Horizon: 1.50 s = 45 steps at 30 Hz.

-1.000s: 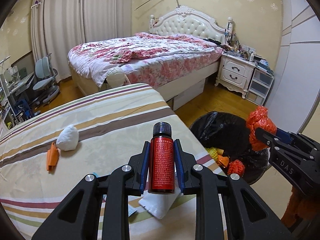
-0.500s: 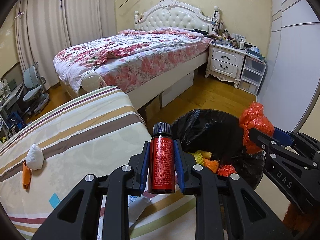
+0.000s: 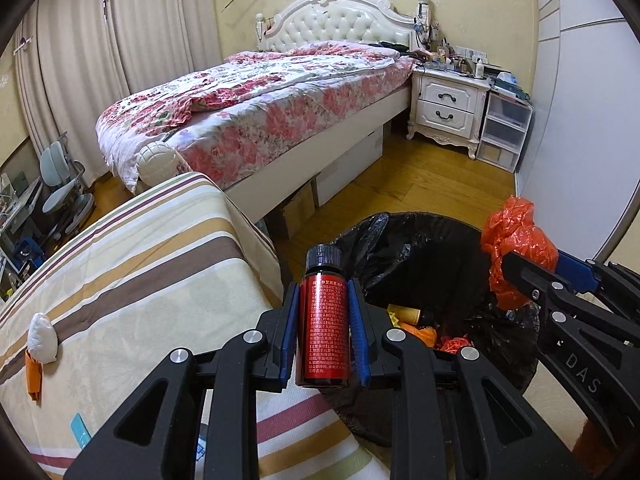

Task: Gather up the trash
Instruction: 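Carry the bag and spray can over the black bin and open both tools, then move both tools back to the bed, left tool toward the teal toothpaste tube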

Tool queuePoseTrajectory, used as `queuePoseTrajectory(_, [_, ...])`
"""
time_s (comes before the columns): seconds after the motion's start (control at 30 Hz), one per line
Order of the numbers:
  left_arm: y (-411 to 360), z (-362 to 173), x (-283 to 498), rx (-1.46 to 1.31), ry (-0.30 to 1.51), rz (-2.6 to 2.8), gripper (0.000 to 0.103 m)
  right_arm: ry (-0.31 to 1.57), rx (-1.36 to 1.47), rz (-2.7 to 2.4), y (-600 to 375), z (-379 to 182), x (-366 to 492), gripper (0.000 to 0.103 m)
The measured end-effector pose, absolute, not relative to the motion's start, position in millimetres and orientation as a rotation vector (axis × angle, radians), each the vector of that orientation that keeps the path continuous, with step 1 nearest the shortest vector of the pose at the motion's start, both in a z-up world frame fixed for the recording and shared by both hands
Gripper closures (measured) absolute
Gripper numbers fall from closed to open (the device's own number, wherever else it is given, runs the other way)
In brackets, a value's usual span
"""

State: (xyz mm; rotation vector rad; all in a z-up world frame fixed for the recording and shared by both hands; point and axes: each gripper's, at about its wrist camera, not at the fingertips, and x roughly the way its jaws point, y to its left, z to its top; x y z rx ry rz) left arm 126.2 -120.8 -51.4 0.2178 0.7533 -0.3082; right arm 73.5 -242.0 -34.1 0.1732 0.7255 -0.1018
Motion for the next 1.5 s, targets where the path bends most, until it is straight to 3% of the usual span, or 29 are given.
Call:
queuePoseTrajectory(0.03, [-121.1, -52.5, 126.7, 0.221, 0.757, -0.305, 0.077, 0.729, 0.172, -0.100, -242.8, -35.4, 74.7, 0.066])
queuePoseTrajectory(0.13, [-119.9, -52.9, 126.1, 0.224, 0.756, -0.288, 0.055, 0.719, 0.167, -0.122, -243.0, -37.1, 74.3, 0.049])
queuePoseTrajectory(0.3, [-112.7, -49.8, 124.0, 0.211, 0.746, -0.263, 0.038, 0.728, 0.179, -0.141, -246.4, -39.6, 73.9, 0.049])
queuePoseTrajectory(0.93, [-54.6, -28.3, 89.5, 0.148, 0.737, -0.169, 0.034, 0.730, 0.164, -0.096, -201.6, -27.6, 40.1, 0.046])
queuePoseTrajectory(1.5, [46.0, -36.0, 49.1, 0.085, 0.761, 0.006, 0.034, 0.740, 0.120, 0.029, -129.3, -21.5, 5.2, 0.046])
